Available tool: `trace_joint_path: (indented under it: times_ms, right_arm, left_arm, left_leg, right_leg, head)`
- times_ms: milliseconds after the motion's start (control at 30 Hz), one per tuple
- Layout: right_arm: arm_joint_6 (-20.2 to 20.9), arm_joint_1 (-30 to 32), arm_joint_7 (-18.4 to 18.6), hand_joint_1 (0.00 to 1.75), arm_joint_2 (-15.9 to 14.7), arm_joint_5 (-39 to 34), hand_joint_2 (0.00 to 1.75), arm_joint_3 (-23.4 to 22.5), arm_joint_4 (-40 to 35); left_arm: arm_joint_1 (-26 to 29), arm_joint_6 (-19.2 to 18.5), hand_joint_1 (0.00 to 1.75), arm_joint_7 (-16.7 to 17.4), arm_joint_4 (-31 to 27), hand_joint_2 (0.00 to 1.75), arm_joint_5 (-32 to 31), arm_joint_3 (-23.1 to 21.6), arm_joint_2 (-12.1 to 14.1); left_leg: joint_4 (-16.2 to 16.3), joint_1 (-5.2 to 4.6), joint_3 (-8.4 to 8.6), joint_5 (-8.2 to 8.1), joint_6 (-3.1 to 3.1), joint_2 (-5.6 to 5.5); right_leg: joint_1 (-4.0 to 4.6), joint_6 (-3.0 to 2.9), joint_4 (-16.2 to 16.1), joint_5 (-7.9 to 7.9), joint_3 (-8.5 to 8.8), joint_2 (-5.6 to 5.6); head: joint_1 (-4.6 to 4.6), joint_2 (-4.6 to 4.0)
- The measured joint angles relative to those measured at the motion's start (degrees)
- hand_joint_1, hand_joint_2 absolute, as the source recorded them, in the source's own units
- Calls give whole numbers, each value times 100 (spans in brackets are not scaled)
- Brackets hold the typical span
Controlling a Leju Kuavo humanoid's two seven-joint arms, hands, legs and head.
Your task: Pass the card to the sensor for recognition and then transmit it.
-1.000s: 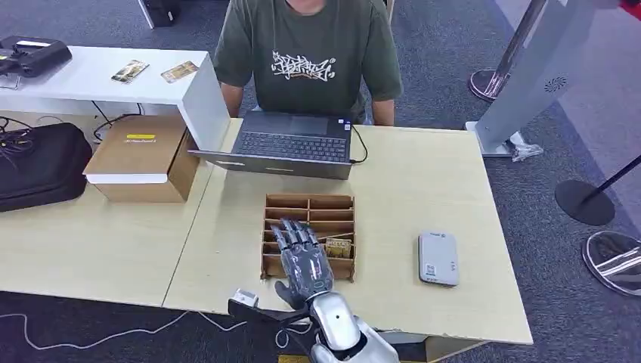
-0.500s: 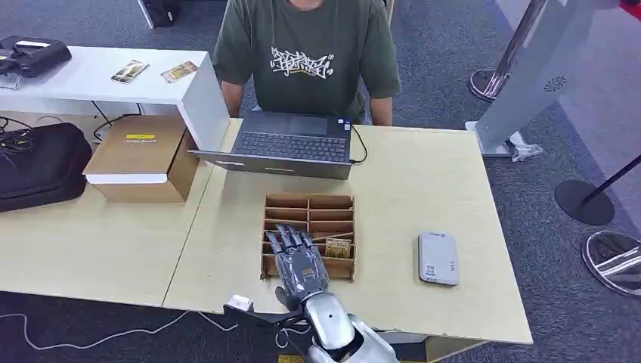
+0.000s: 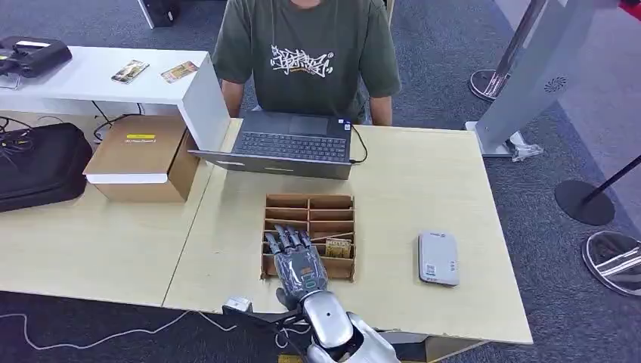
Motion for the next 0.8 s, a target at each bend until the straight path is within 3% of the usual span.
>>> trace_joint_path:
  times_ms: [800]
  right_arm:
    - [-260, -100, 334, 0, 50, 168, 175, 48, 345]
  left_arm:
    - [-2, 46, 0, 2, 0, 0, 15, 0, -2]
  left_leg:
    - [0, 0, 0, 0, 0, 0]
  right_leg:
    - [0, 0, 0, 0, 0, 0]
  head:
    - [0, 0]
